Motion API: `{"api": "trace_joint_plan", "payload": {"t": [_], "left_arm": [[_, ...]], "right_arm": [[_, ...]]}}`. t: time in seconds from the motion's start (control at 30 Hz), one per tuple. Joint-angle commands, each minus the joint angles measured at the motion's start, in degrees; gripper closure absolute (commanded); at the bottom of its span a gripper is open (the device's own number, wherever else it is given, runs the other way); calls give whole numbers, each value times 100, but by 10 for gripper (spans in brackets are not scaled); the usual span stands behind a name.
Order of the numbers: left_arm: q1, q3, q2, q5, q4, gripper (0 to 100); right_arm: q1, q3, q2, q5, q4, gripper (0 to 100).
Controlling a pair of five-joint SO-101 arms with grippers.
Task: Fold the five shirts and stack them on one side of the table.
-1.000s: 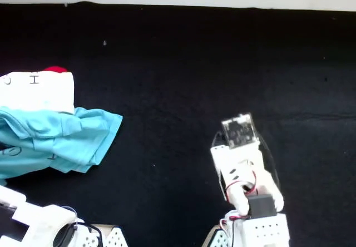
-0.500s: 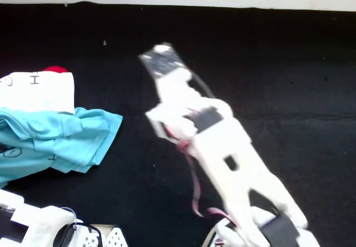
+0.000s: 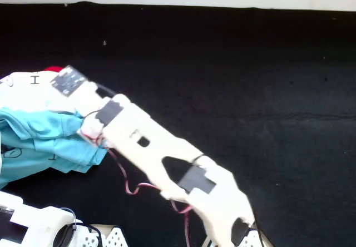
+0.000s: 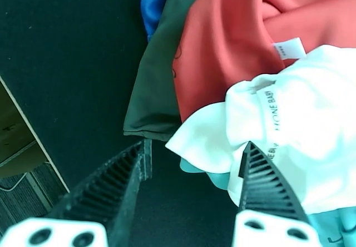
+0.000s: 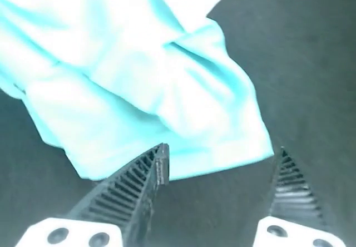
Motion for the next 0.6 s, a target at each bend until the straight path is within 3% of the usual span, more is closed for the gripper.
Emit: {"api": "trace_joint_plan", "payload": {"t": [0.0, 0.23, 0.37, 0.43, 0.57], "left_arm": [[-40, -242, -48, 35, 26, 743], [-40, -242, -48, 35, 26, 744], [-40, -233, -48, 35, 35, 744], [-40, -233, -48, 35, 35, 744], [-22, -233, -48, 35, 35, 744]], "right_arm": [[-75, -954, 629, -44, 40, 712], [-40, -2114, 1974, -18, 347, 742], [145, -2774, 2466, -18, 760, 998], [391, -3143, 2580, -18, 1033, 966], [1077, -4154, 2580, -18, 1842, 992]]}}
